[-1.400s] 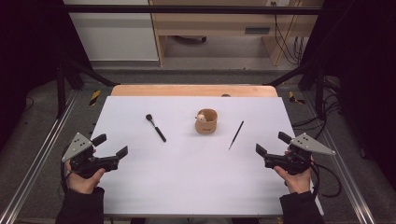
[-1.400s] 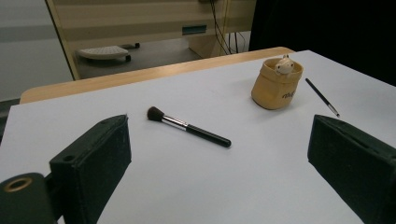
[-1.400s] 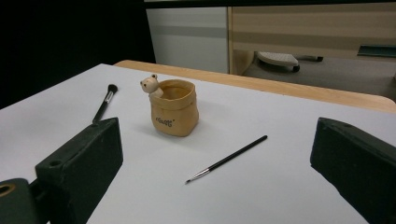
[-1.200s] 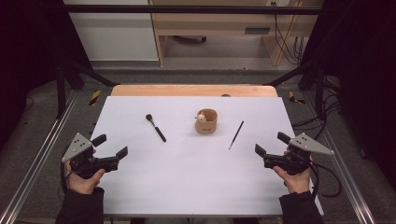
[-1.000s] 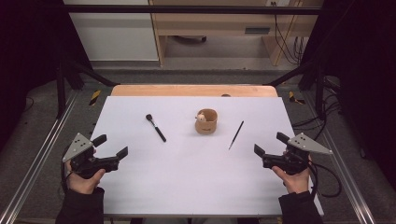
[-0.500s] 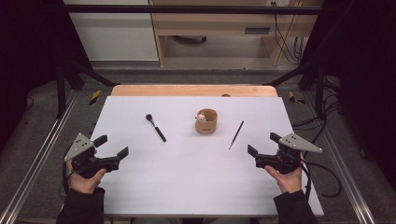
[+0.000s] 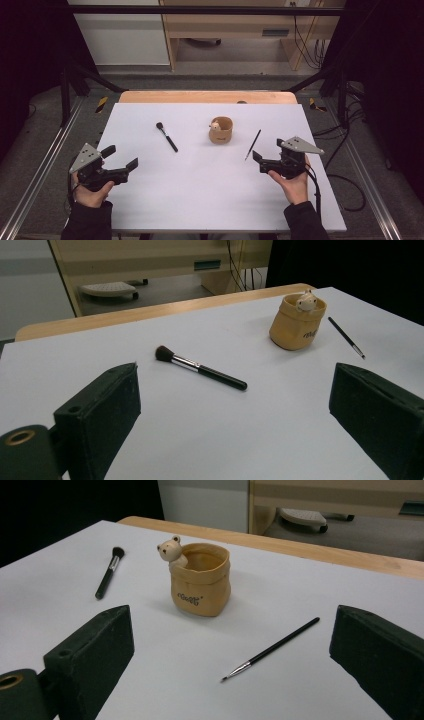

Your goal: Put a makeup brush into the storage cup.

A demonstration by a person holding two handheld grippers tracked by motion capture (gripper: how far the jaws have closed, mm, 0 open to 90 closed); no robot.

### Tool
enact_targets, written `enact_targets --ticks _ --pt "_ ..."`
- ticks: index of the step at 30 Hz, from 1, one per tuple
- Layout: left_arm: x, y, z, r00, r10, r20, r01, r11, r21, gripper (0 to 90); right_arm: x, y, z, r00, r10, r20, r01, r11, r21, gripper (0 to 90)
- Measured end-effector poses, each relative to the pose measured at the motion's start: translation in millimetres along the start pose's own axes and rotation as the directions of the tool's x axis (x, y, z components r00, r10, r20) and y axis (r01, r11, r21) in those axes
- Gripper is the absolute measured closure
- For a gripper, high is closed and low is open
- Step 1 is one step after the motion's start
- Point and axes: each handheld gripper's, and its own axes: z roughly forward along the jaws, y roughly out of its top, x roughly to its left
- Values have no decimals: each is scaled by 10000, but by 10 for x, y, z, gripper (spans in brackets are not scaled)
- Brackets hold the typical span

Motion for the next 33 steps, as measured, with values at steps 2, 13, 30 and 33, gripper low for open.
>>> enact_targets --ticks 2,13,30,33 --pt "0 -1 -1 10000 -5 22 5 10000 6 56 29 6 53 10000 -52 66 52 10000 64 49" --pt "13 -1 -21 10000 -54 34 54 10000 -45 56 38 41 357 9992 88 401 -107 9988 480 69" --pt "33 4 -38 10000 -48 7 48 9999 -111 56 -166 -96 798 9885 353 1472 -593 9851 1617 155" --pt "30 12 -50 10000 -13 25 13 9999 -155 56 -192 -129 860 9865 394 1592 -686 9808 1824 172"
